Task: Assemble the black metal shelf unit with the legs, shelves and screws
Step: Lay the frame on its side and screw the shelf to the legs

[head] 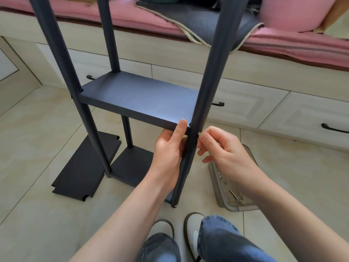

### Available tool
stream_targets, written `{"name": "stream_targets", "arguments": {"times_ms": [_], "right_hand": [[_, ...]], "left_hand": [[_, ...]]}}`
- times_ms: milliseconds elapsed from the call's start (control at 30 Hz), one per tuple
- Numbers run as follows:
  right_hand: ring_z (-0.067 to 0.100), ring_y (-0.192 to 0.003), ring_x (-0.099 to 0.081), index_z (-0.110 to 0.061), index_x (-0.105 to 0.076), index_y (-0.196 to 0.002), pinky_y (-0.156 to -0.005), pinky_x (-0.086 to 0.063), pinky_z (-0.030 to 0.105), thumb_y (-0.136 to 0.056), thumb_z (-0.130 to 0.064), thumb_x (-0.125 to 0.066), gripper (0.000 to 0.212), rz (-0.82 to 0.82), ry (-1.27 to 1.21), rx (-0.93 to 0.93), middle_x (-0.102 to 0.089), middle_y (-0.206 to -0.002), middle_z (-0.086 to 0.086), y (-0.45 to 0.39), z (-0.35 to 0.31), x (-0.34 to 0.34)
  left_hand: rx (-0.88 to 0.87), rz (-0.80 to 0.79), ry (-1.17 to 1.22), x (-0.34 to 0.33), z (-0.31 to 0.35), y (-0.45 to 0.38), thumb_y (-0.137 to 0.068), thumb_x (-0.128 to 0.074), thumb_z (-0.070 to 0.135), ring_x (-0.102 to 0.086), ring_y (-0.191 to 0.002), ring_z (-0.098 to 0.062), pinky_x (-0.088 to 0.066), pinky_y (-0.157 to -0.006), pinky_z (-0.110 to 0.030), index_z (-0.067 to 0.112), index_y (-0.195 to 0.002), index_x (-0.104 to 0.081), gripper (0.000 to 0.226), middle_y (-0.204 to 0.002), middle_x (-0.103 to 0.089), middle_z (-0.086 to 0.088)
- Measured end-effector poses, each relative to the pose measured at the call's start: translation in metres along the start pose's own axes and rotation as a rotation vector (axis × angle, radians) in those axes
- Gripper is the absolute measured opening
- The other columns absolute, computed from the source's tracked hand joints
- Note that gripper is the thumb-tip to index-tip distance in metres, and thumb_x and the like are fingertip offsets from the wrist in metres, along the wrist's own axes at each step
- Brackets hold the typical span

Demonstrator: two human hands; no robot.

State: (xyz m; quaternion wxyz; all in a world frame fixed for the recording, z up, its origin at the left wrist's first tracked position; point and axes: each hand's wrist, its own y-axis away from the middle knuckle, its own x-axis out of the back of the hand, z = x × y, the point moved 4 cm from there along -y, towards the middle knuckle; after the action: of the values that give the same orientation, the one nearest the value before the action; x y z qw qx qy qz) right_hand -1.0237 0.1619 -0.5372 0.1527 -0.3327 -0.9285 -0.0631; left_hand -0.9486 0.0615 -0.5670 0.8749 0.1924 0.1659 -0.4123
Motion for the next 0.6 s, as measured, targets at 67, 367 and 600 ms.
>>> {"name": "stream_targets", "arguments": {"times_ms": [67,367,600], "right_hand": [[0.011,-0.075,-0.061,-0.008,-0.062,-0.085,-0.067,-0.053,0.025,-0.101,-0.023,-0.048,0.026,-0.006,-0.013,0.007,-0.062,-0.075,-0.011,-0.003,-0.004,-0.002],[0.015,-0.061,-0.048,-0.010,-0.060,-0.074,-0.062,-0.048,0.032,-0.101,-0.024,-0.050,0.032,0.045,-0.019,0.142,-0.052,-0.062,-0.009,-0.008,-0.034,-0.002],[0.036,-0.069,-0.051,-0.016,-0.057,-0.070,-0.063,-0.047,0.046,-0.099,-0.029,-0.051,0.033,0.071,0.048,0.080,-0.059,-0.071,0.012,-0.012,-0.028,-0.001]], "left_hand": [[-0.022,0.001,0.019,0.000,0.003,-0.001,-0.086,-0.062,0.044,-0.067,-0.082,-0.020,-0.057,-0.078,-0.033,0.012,-0.102,-0.066,0.036,-0.088,-0.070,-0.006],[-0.125,-0.004,0.075,-0.005,0.019,-0.004,-0.084,-0.062,0.042,-0.071,-0.075,-0.017,-0.055,-0.065,-0.026,0.010,-0.095,-0.065,0.034,-0.078,-0.071,-0.002],[-0.114,0.029,0.048,-0.004,0.015,-0.007,-0.088,-0.062,0.041,-0.067,-0.071,-0.016,-0.053,-0.063,-0.026,0.012,-0.097,-0.065,0.030,-0.079,-0.071,-0.003]]}}
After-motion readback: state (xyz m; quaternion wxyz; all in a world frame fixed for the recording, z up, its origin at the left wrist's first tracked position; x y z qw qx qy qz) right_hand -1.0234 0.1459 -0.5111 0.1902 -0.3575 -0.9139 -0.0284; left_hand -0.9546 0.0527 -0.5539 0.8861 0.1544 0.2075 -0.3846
